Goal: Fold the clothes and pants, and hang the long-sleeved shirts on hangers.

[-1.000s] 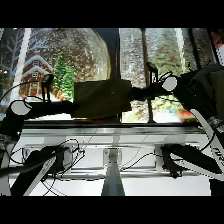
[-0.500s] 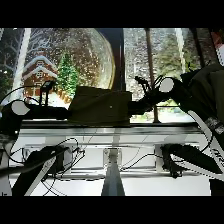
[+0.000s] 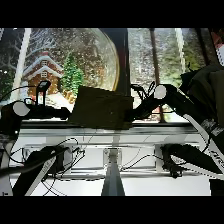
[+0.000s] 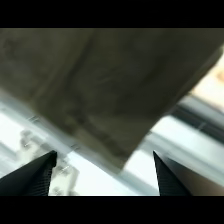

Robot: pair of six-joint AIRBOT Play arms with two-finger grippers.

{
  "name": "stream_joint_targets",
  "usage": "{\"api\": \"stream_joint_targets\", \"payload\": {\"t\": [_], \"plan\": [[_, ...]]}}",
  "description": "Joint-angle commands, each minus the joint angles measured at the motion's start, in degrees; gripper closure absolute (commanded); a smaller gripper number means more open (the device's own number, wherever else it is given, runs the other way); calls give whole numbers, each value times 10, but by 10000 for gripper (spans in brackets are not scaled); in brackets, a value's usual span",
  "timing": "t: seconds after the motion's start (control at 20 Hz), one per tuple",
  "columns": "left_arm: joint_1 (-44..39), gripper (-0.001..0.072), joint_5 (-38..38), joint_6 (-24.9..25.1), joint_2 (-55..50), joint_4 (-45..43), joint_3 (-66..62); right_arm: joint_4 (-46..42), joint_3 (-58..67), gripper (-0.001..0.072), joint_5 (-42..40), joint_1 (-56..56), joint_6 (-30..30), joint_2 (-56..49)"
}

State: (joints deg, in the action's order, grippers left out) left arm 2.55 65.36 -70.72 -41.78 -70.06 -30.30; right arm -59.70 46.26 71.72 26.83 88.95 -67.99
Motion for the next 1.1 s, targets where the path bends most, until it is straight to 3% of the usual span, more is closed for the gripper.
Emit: {"api": "stream_joint_targets", "payload": {"t": [0.0, 0.1, 0.25, 0.4, 0.45, 0.6, 0.75, 0.9, 1.05], "plan": [[0, 29, -34, 0, 0, 0, 1, -43, 4, 16, -53, -2, 4, 0], [0, 33, -46, 0, 0, 3, 1, -64, 20, 17, -84, -9, 11, 0], [0, 33, -52, 0, 0, 2, 1, -124, 24, 27, -165, -43, 84, 0], [0, 34, -52, 0, 0, 2, 1, -113, 24, 50, -156, -143, 90, 0], [0, 33, -52, 0, 0, 2, 1, -96, 24, 50, -132, -182, 75, 0], [0, 33, -52, 0, 0, 2, 1, 23, 15, 90, -26, -279, -56, -1], [0, 33, -52, -1, 0, 2, 1, 164, -40, 90, 8, -270, -147, -1], [0, 33, -52, -7, 0, 3, 1, 177, -100, 83, -79, -200, -144, -1], [0, 33, -52, -35, 0, 3, 1, 176, -125, 83, -169, -150, -85, -1]]}}
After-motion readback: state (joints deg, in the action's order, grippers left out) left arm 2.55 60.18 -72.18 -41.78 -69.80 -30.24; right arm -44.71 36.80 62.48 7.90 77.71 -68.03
